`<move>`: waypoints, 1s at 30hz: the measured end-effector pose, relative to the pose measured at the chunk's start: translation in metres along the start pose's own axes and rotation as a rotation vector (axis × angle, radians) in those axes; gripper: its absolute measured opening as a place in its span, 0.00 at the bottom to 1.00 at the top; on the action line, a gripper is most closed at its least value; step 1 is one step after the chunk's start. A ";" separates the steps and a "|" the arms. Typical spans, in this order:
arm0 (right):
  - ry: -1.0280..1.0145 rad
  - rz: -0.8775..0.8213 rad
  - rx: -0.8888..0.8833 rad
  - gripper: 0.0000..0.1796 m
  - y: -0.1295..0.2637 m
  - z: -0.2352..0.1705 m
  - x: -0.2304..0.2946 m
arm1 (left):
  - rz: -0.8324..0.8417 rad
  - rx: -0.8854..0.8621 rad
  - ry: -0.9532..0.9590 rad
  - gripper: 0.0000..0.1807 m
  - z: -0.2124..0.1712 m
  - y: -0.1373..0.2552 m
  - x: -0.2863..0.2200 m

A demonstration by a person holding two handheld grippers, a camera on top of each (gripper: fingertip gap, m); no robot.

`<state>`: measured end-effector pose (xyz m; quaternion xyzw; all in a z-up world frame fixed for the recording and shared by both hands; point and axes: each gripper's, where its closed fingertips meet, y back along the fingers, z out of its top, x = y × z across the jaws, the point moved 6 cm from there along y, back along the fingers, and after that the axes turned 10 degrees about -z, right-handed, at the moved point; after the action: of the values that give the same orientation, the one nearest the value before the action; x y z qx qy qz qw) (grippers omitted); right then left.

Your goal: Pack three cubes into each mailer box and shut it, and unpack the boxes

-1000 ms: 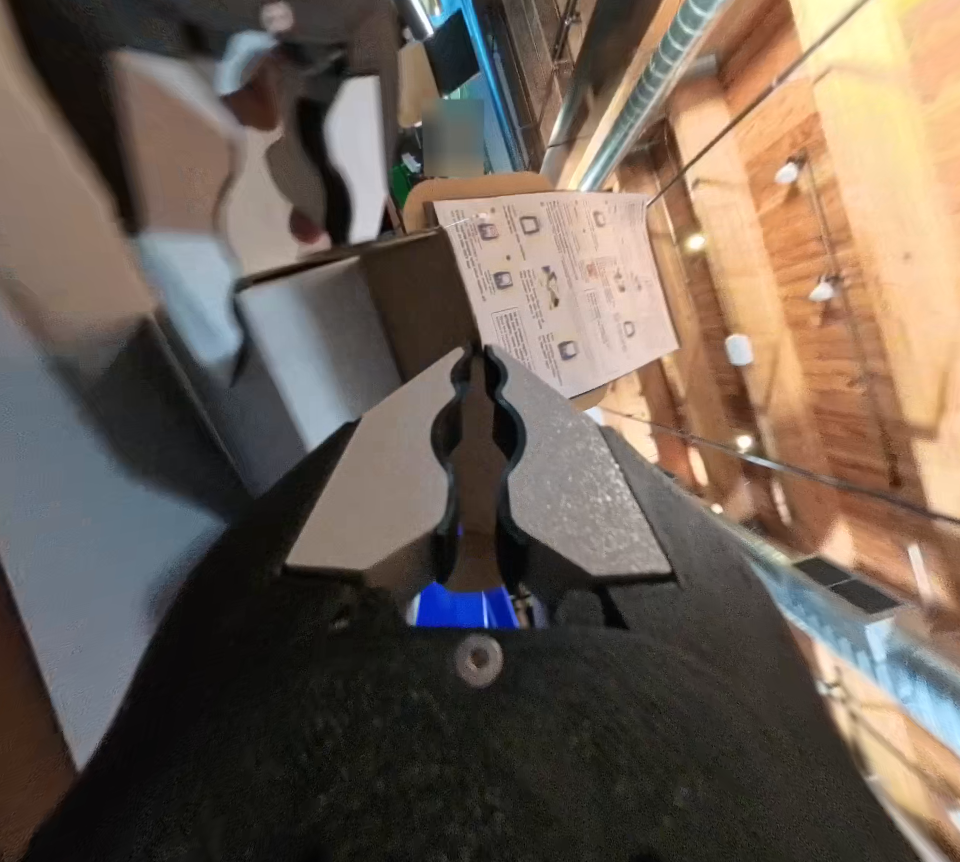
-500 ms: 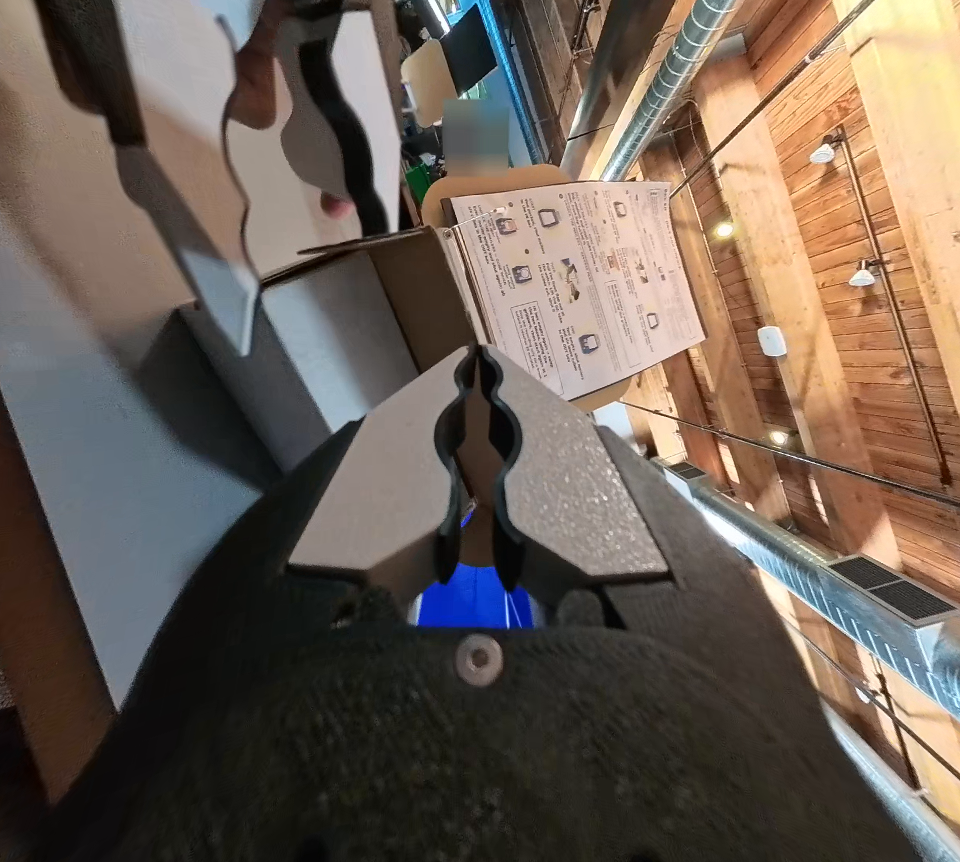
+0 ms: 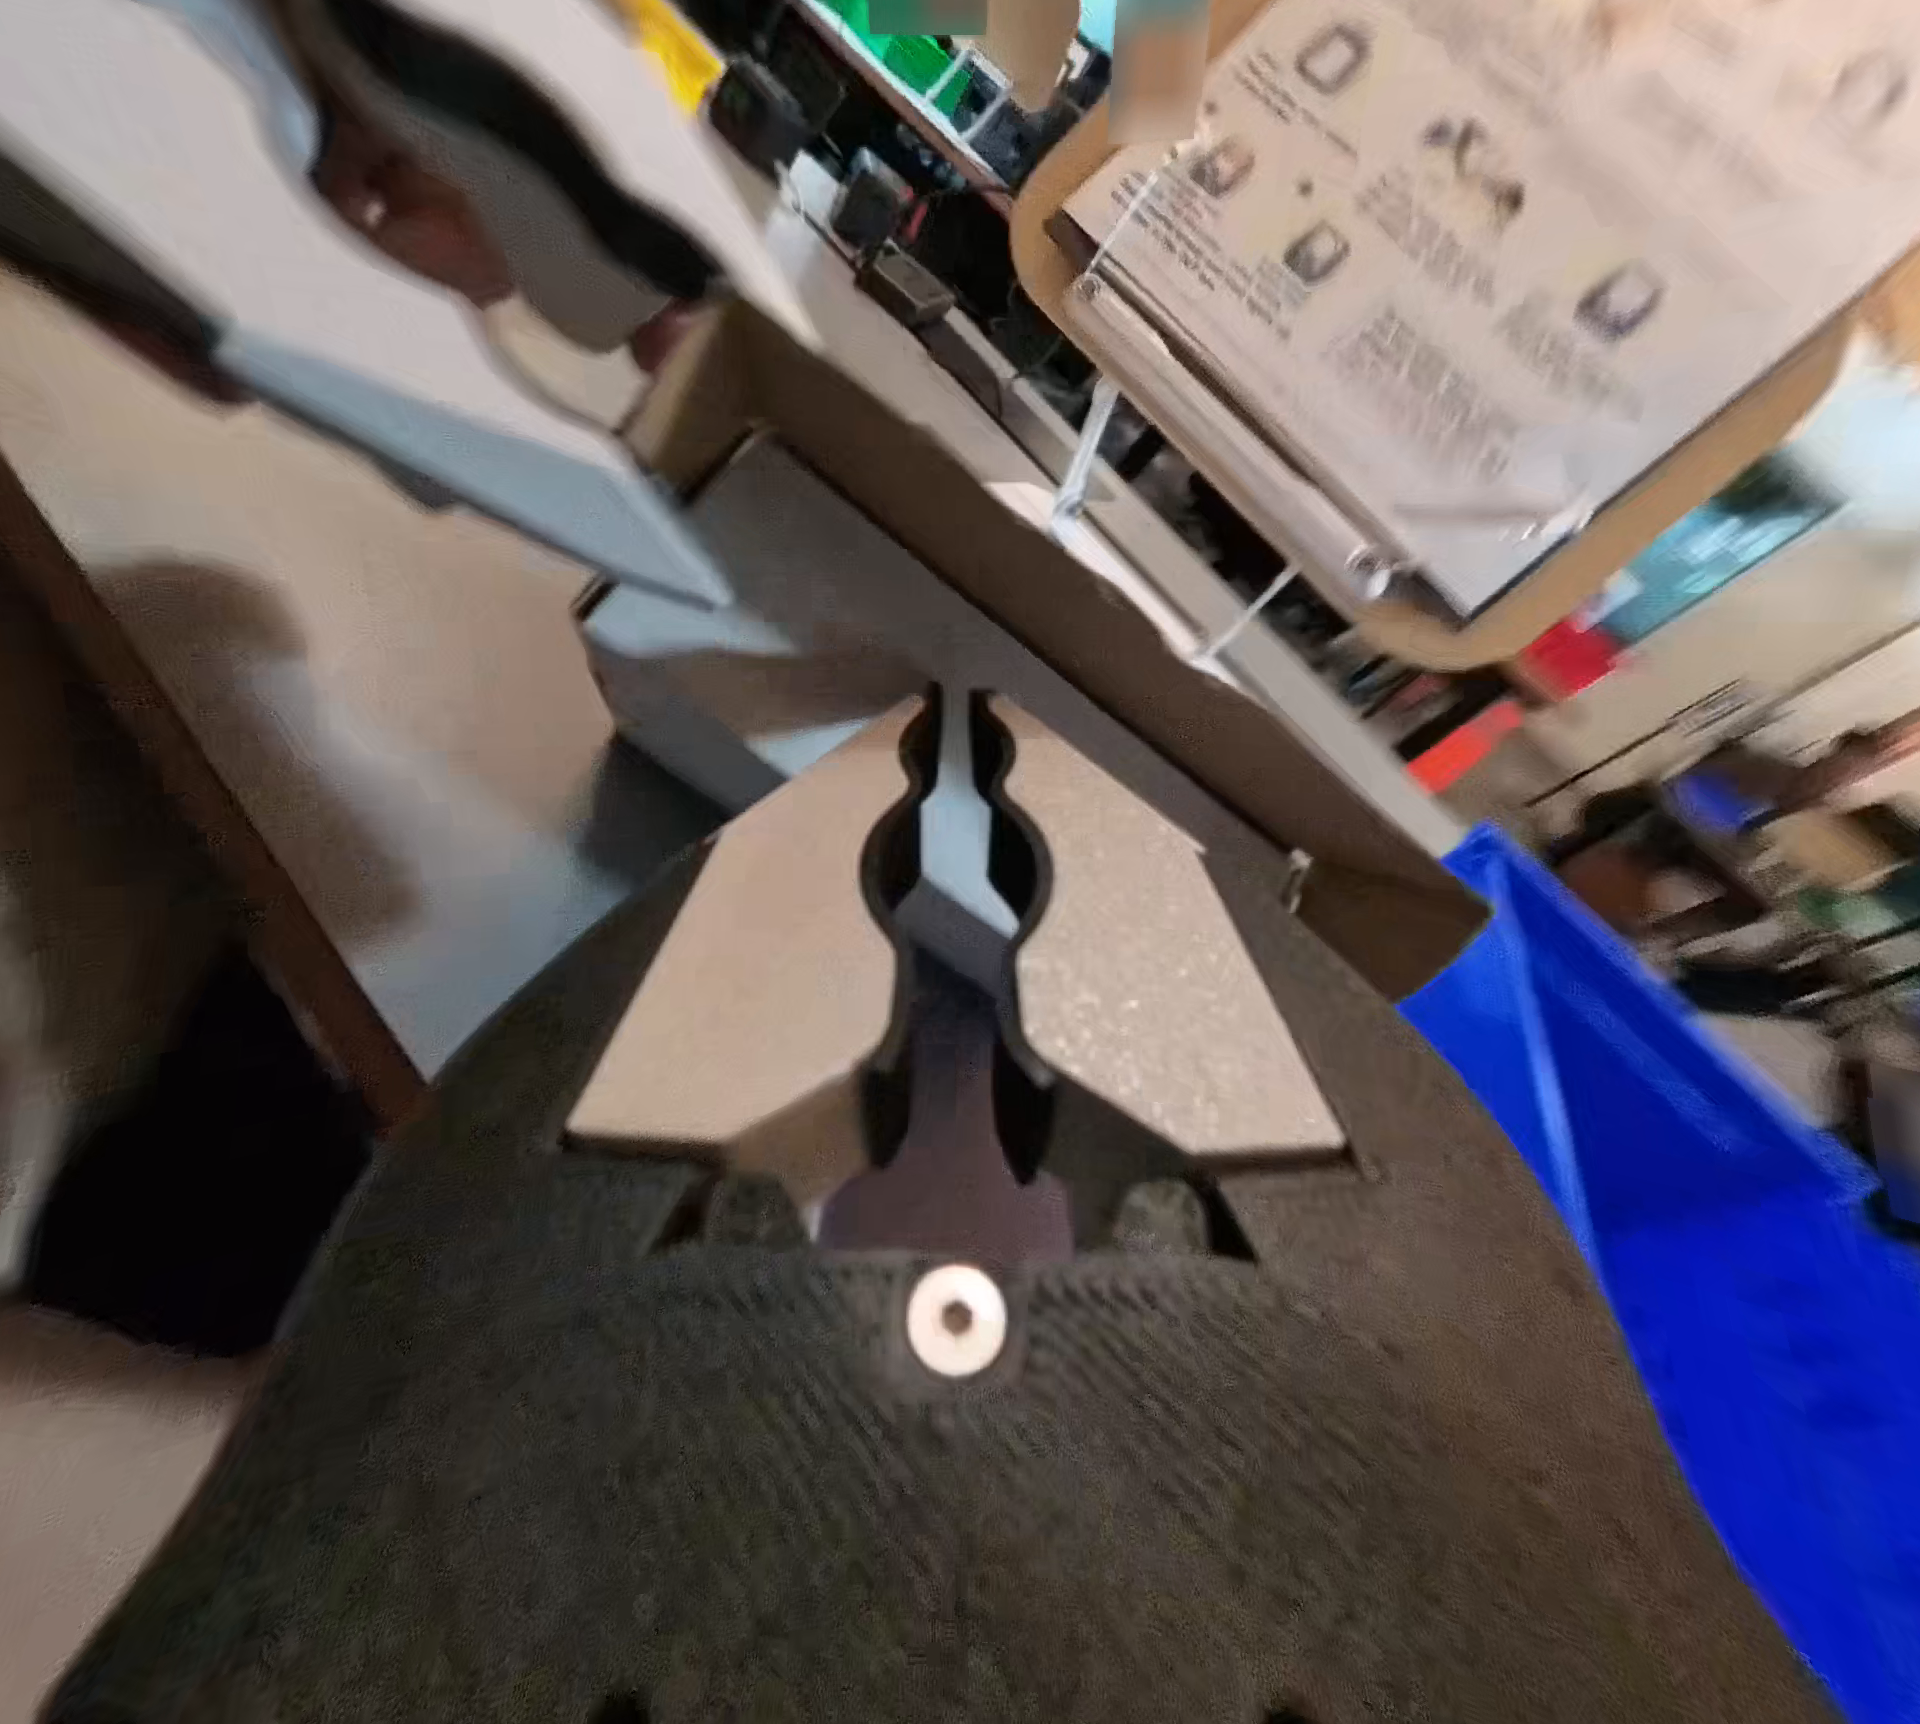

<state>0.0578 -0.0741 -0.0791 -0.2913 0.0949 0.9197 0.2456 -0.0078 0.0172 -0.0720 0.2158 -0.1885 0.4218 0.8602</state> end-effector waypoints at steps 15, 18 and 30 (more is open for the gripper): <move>-0.358 0.063 -0.039 0.03 0.001 0.000 -0.026 | 0.042 -0.147 0.194 0.19 0.007 0.015 0.023; -0.398 0.086 0.053 0.09 -0.018 -0.005 -0.019 | 0.023 -0.166 0.224 0.19 0.009 0.015 0.023; -0.198 0.277 0.290 0.02 0.005 -0.038 0.011 | 0.248 -0.260 0.411 0.11 0.005 0.038 0.063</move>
<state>0.0655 -0.0862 -0.1164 -0.1456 0.2407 0.9454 0.1644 -0.0032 0.0767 -0.0277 -0.0113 -0.0876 0.5310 0.8428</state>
